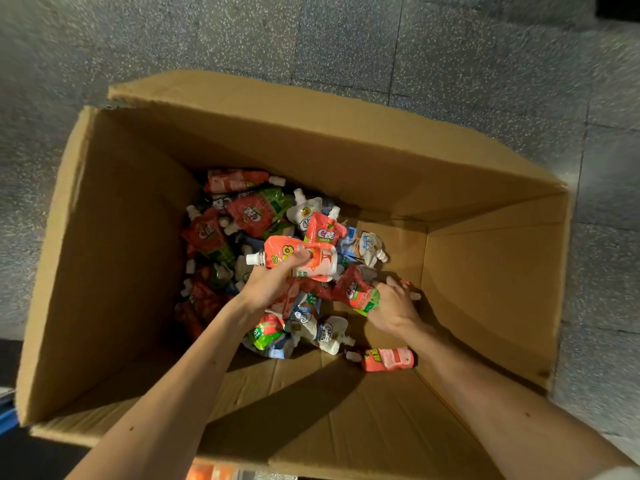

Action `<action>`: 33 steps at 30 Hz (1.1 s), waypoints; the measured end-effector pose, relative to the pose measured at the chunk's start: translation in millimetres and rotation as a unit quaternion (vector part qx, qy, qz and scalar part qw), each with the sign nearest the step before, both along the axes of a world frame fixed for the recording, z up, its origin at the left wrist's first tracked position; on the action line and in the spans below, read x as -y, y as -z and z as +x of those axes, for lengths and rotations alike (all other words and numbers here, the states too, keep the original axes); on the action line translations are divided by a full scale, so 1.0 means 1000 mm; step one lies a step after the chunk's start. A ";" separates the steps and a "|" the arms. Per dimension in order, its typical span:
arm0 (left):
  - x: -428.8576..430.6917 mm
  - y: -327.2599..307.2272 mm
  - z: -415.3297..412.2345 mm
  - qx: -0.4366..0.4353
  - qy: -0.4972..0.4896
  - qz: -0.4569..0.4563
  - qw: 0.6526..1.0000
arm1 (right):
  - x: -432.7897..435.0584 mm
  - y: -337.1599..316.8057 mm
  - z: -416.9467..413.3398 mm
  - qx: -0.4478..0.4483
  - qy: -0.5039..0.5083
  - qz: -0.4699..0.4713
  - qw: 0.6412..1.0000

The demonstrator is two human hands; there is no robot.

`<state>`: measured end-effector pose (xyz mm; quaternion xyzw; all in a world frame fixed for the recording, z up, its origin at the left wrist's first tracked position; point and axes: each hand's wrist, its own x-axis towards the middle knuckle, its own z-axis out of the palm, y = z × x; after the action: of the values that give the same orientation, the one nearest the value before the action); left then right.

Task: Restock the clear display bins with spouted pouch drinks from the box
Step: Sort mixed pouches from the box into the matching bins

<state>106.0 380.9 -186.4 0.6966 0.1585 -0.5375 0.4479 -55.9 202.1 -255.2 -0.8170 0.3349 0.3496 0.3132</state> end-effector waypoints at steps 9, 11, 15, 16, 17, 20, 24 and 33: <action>-0.024 -0.054 -0.018 -0.029 -0.039 -0.072 0.996 | -0.014 -0.070 -0.012 0.159 0.098 0.095 0.978; -0.032 -0.079 -0.024 -0.039 -0.070 -0.117 0.990 | -0.021 -0.103 -0.011 0.217 0.124 0.125 0.960; -0.057 -0.136 -0.040 -0.073 -0.195 -0.218 0.954 | -0.042 -0.188 -0.007 0.306 0.190 0.216 0.907; -0.065 -0.154 -0.045 -0.067 -0.211 -0.254 0.941 | -0.051 -0.210 -0.005 0.318 0.210 0.247 0.891; -0.074 -0.174 -0.054 -0.058 -0.229 -0.282 0.930 | -0.060 -0.232 -0.004 0.327 0.238 0.294 0.866; -0.107 -0.237 -0.086 -0.011 -0.259 -0.363 0.895 | -0.097 -0.298 -0.010 0.342 0.274 0.474 0.764; -0.172 -0.320 -0.155 0.060 -0.296 -0.454 0.838 | -0.163 -0.365 -0.037 0.384 0.252 0.534 0.710; -0.339 -0.421 -0.312 0.274 -0.294 -0.512 0.759 | -0.354 -0.475 -0.117 0.394 0.059 0.586 0.705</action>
<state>-205.6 720.0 234.8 0.4002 -0.0722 -0.1669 0.8982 -173.2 555.6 219.8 -0.5107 -0.0442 0.1028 0.8525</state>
